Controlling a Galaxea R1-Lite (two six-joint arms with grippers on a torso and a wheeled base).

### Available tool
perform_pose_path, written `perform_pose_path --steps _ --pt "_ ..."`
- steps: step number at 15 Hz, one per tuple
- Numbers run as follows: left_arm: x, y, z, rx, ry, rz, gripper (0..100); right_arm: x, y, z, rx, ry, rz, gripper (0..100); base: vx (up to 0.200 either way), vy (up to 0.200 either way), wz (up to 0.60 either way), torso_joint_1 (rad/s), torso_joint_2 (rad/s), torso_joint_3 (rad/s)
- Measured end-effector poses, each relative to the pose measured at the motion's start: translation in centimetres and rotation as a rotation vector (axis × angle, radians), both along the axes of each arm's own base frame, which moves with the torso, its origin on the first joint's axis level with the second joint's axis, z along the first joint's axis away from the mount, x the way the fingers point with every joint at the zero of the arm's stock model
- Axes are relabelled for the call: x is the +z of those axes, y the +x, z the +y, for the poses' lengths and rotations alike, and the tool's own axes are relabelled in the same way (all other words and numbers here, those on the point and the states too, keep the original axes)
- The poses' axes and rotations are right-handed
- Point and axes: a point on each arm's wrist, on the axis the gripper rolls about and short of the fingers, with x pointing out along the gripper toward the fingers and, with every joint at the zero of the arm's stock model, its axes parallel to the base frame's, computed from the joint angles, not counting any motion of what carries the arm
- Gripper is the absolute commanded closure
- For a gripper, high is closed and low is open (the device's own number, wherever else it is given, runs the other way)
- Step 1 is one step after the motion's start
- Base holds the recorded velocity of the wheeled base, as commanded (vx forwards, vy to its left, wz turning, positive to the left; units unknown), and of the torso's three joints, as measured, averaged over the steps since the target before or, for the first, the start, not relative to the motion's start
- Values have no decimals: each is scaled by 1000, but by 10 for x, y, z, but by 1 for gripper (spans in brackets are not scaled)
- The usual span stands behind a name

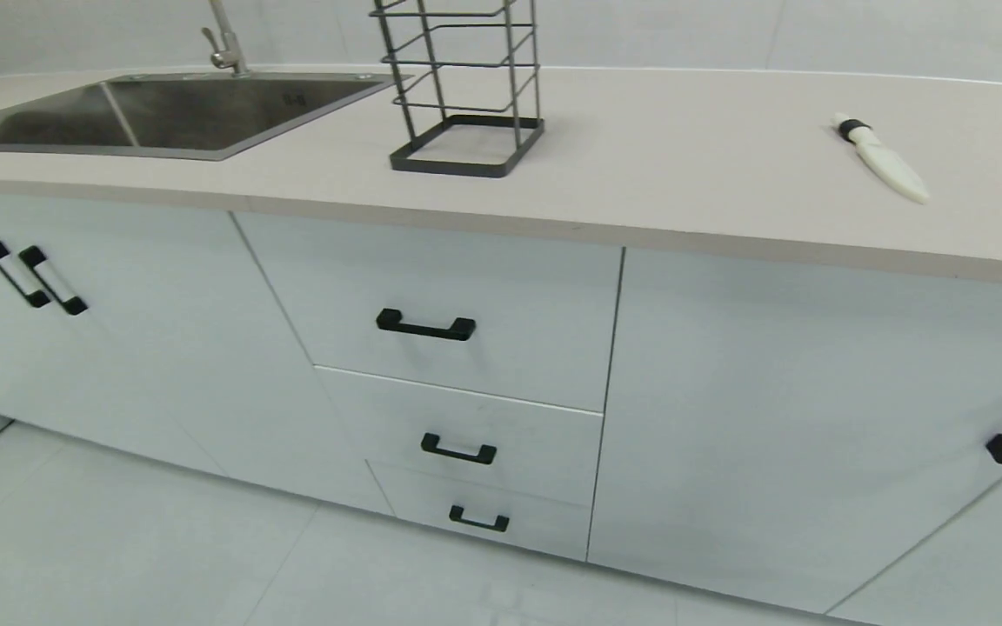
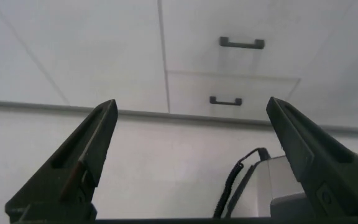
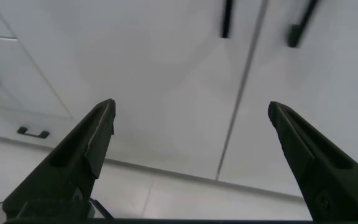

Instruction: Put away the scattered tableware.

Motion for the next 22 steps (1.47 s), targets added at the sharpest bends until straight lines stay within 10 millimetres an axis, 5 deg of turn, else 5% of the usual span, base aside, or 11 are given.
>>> perform_pose_path --steps 5,9,14,22 --pt "-1 -4 -1 153 44 -52 0 0 0 0 0 1 0 0 0 0 0 0 0 0" --pt "-2 -7 -1 159 31 -88 0 0 0 0 0 2 0 0 0 0 0 0 0 0" --pt "-2 -7 -1 160 18 -92 0 0 0 0 0 1 0 0 0 0 -600 1 1 0" --pt "-2 -7 -1 161 -29 -91 0 0 0 0 0 0 0 0 0 0 0 0 0 0"
